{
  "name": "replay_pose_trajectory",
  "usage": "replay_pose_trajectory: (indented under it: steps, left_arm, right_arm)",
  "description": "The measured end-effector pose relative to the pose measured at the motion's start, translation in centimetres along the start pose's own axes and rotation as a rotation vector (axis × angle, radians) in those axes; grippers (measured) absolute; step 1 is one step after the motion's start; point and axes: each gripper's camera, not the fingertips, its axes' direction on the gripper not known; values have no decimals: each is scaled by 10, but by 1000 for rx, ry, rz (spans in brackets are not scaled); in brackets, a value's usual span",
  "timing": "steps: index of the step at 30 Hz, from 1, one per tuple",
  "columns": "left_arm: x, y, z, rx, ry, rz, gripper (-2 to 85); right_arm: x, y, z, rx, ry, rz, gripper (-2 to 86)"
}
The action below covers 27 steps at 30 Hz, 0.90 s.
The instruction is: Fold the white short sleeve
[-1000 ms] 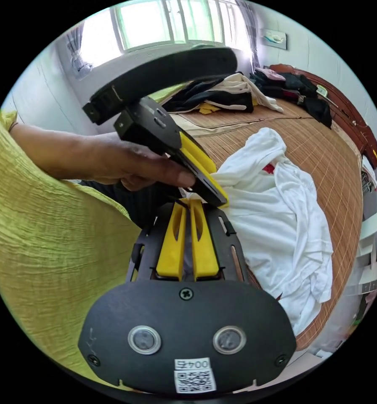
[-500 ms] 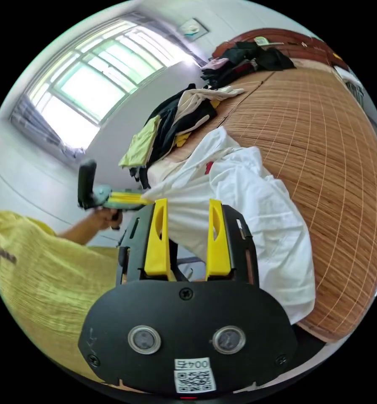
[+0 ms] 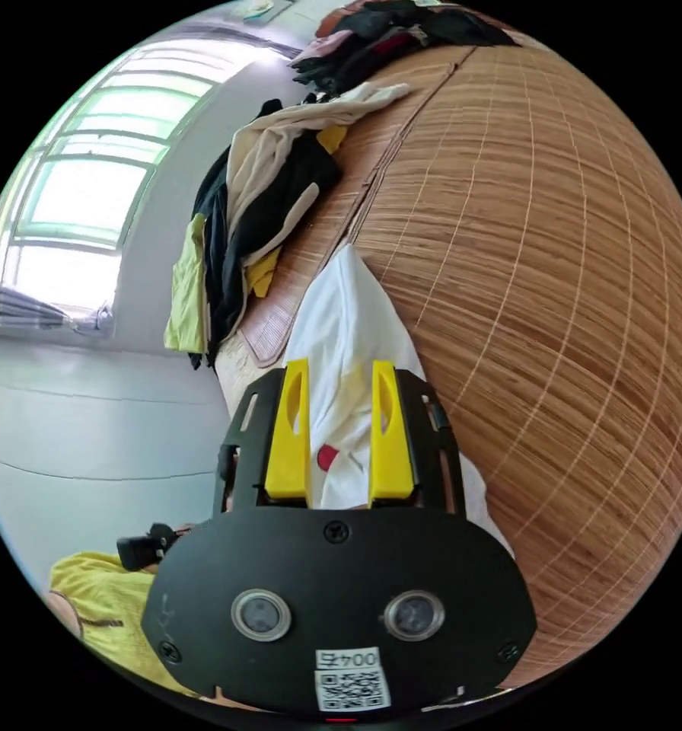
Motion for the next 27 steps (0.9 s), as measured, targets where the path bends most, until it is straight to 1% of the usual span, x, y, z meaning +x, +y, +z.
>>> replay_pose_trajectory:
  steps: [1, 2, 3, 4, 6, 9, 13, 15, 20, 23, 27]
  left_arm:
    - [-1, 3, 3, 0, 8, 2, 36]
    - [-1, 5, 4, -2, 12, 2, 37]
    - [-2, 8, 6, 2, 17, -4, 40]
    - [-3, 12, 6, 15, 24, -8, 44]
    - [-3, 18, 6, 35, 16, -17, 52]
    - [5, 26, 2, 59, -34, -2, 78]
    - [28, 34, -3, 88, -102, 29, 120]
    - [37, 36, -1, 90, -123, 27, 130]
    - [57, 39, 0, 125, -196, 40, 140]
    - [64, 37, 5, 158, -185, 50, 141]
    - [73, 36, 29, 126, -114, 57, 132]
  right_arm:
    - [9, 1, 8, -8, -40, 13, 69]
    - [28, 5, 19, -12, -158, 37, 41]
    - [46, 17, 22, 54, -307, 63, 38]
    - [56, 25, 20, 108, -387, 79, 36]
    - [86, 60, 11, 297, -659, 115, 31]
    - [95, 96, -7, 419, -833, 69, 29]
    - [78, 132, -44, 517, -877, -38, 25]
    - [63, 156, -67, 571, -867, -116, 25]
    - [51, 208, -91, 660, -831, -223, 25]
    - [54, 238, -91, 690, -813, -263, 26]
    - [70, 273, -80, 720, -799, -272, 25]
